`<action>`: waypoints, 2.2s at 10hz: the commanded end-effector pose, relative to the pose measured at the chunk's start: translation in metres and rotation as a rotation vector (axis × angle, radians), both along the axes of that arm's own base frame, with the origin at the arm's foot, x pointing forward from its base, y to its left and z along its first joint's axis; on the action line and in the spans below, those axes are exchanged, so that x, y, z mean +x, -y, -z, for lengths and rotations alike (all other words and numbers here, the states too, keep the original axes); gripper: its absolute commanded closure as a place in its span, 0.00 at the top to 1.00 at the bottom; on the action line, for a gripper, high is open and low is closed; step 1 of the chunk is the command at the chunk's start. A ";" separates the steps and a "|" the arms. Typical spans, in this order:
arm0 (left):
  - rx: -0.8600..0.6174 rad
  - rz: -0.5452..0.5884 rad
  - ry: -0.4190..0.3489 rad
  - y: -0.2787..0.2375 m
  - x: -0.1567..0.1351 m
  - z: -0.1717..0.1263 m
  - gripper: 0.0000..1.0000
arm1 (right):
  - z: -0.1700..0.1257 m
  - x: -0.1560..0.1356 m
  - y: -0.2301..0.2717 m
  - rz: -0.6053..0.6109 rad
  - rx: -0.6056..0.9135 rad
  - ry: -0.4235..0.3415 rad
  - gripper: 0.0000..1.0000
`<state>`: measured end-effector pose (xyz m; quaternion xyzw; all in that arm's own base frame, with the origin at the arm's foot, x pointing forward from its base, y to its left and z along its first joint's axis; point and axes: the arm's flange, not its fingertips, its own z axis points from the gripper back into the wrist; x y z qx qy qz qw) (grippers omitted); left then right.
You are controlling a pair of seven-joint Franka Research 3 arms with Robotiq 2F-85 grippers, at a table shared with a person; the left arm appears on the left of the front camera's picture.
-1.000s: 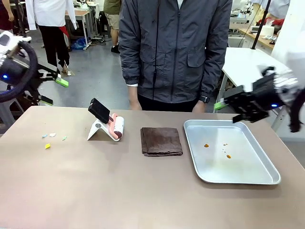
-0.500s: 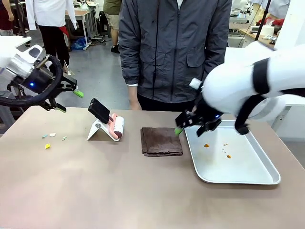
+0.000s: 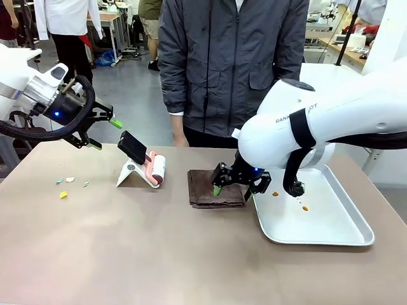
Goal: Clean the surface of the table.
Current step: Hold the Lint Roller with your left hand and the towel with your right hand.
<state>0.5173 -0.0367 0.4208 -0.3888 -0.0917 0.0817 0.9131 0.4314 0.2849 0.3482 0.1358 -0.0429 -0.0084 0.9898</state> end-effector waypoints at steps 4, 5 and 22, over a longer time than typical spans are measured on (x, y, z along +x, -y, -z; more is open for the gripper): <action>0.000 0.000 0.000 0.000 0.000 0.000 1.00 | 0.000 0.000 0.000 0.000 0.000 0.000 1.00; 0.000 0.000 0.000 0.000 0.000 0.000 1.00 | 0.000 0.000 0.000 0.000 0.000 0.000 1.00; -0.068 -0.021 -0.108 0.043 0.045 0.026 1.00 | 0.046 0.104 -0.028 0.217 -0.172 -0.032 1.00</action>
